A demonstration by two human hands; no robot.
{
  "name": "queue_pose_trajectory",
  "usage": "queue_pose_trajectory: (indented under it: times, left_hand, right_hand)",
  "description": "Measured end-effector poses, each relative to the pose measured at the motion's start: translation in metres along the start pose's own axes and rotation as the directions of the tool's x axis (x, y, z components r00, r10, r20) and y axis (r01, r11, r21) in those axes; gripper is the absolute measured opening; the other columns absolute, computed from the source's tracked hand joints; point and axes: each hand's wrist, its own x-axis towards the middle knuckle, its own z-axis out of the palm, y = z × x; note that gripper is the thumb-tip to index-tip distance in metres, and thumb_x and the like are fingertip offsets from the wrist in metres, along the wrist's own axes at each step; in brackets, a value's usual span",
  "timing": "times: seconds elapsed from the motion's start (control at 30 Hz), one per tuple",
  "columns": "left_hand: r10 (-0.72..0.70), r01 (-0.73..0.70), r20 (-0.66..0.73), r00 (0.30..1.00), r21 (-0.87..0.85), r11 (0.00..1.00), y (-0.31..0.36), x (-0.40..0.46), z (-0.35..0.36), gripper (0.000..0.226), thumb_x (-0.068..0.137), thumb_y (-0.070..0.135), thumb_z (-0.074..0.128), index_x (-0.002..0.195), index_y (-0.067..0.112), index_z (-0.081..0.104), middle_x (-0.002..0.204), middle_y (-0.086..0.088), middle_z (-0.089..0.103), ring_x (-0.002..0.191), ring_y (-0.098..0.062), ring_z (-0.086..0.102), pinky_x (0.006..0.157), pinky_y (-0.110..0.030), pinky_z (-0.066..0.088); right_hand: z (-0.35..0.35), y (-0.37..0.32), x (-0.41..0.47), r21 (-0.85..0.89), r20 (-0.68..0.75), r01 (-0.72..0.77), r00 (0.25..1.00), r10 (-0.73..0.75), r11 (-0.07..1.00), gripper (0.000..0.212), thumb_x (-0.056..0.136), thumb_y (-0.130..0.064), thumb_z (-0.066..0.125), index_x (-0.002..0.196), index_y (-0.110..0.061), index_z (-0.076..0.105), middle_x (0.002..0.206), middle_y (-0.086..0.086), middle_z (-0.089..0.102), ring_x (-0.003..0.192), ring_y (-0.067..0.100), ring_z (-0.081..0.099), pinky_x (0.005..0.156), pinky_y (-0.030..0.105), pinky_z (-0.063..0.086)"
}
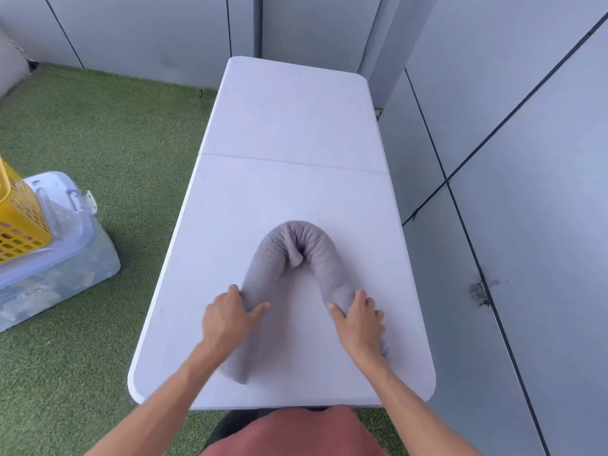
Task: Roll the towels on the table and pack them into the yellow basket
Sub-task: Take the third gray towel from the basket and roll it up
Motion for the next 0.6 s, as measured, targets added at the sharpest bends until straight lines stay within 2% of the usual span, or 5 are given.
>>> queue_pose_trajectory:
  times: [0.2,0.33,0.43,0.53,0.6]
  left_hand:
    - [0.036,0.004,0.145,0.989,-0.262,0.965,0.034,-0.009,0.026,0.054,0.078,0.063,0.062,0.089,0.011,0.05,0.08,-0.007,0.069,0.068,-0.023,0.067,0.072,-0.037,0.051]
    - [0.048,0.007,0.168,0.985,-0.308,0.952,0.045,-0.013,0.029,0.047,0.081,0.054,0.066,0.091,0.01,0.054,0.082,-0.006,0.068,0.066,-0.023,0.07,0.076,-0.039,0.053]
    - [0.055,0.046,0.242,0.969,-0.393,0.918,0.052,-0.014,0.033,0.042,0.081,0.044,0.07,0.085,0.004,0.057,0.078,-0.01,0.069,0.061,-0.024,0.071,0.073,-0.041,0.057]
    - [0.07,0.143,0.347,0.935,-0.55,0.823,0.062,-0.019,0.035,0.034,0.085,0.027,0.07,0.082,-0.005,0.058,0.081,-0.017,0.069,0.06,-0.026,0.071,0.069,-0.044,0.06]
    - [0.083,0.209,0.419,0.904,-0.605,0.768,0.072,-0.024,0.04,0.028,0.089,0.02,0.065,0.082,-0.007,0.06,0.084,-0.021,0.07,0.065,-0.028,0.072,0.071,-0.044,0.06]
  right_hand:
    - [0.003,-0.018,-0.007,0.21,0.223,0.099,0.964,-0.147,0.973,0.065,0.092,-0.038,0.056,0.144,-0.006,0.033,0.136,0.019,0.046,0.127,0.037,0.041,0.107,0.038,0.032]
    - [-0.01,-0.01,-0.008,0.279,0.24,0.131,0.95,-0.202,0.951,0.063,0.086,-0.035,0.065,0.14,-0.011,0.043,0.137,0.008,0.054,0.126,0.023,0.051,0.105,0.03,0.038]
    - [-0.016,-0.003,-0.01,0.316,0.268,0.101,0.944,-0.191,0.943,0.068,0.081,-0.045,0.067,0.14,-0.019,0.044,0.136,0.0,0.055,0.127,0.02,0.051,0.106,0.034,0.039]
    - [-0.024,0.008,-0.011,0.285,0.337,0.131,0.914,-0.227,0.949,0.096,0.063,-0.066,0.071,0.142,-0.025,0.034,0.137,-0.003,0.053,0.128,0.019,0.049,0.104,0.039,0.041]
    - [-0.029,0.018,-0.01,0.104,0.4,0.205,0.887,-0.23,0.973,0.127,0.054,-0.077,0.069,0.151,-0.019,0.011,0.148,0.002,0.038,0.135,0.023,0.037,0.106,0.045,0.036]
